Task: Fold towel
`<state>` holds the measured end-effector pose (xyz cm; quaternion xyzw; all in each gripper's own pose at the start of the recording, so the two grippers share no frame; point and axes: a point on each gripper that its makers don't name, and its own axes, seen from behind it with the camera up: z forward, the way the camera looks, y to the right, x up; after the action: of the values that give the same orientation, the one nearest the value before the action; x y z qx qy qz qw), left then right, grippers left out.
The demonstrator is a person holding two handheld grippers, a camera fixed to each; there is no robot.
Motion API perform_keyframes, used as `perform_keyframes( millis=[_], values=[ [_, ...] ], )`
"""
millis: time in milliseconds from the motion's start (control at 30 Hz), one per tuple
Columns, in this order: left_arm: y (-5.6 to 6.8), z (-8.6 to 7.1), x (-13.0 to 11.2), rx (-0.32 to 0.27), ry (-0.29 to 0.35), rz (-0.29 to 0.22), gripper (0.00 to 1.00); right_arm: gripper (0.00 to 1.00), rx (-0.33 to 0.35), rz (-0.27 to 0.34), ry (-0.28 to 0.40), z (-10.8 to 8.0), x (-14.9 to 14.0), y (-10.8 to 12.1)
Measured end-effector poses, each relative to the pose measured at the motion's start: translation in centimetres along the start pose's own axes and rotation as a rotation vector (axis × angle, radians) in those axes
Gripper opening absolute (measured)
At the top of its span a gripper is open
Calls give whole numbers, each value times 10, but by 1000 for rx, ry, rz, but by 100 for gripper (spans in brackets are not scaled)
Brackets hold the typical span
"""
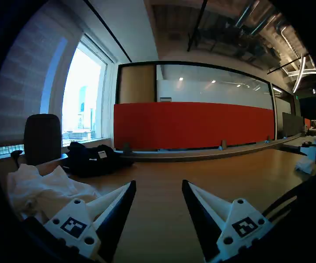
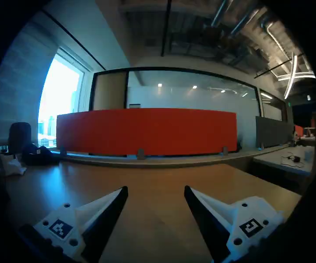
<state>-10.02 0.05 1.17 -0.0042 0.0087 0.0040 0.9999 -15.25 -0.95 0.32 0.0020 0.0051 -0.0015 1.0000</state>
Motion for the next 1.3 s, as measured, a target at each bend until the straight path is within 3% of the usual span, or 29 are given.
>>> perform_keyframes(
  millis=[1300],
  values=[
    [-1, -4, 8, 0, -4, -4, 77, 99, -1, 0, 1, 1, -2, 1]
  ],
)
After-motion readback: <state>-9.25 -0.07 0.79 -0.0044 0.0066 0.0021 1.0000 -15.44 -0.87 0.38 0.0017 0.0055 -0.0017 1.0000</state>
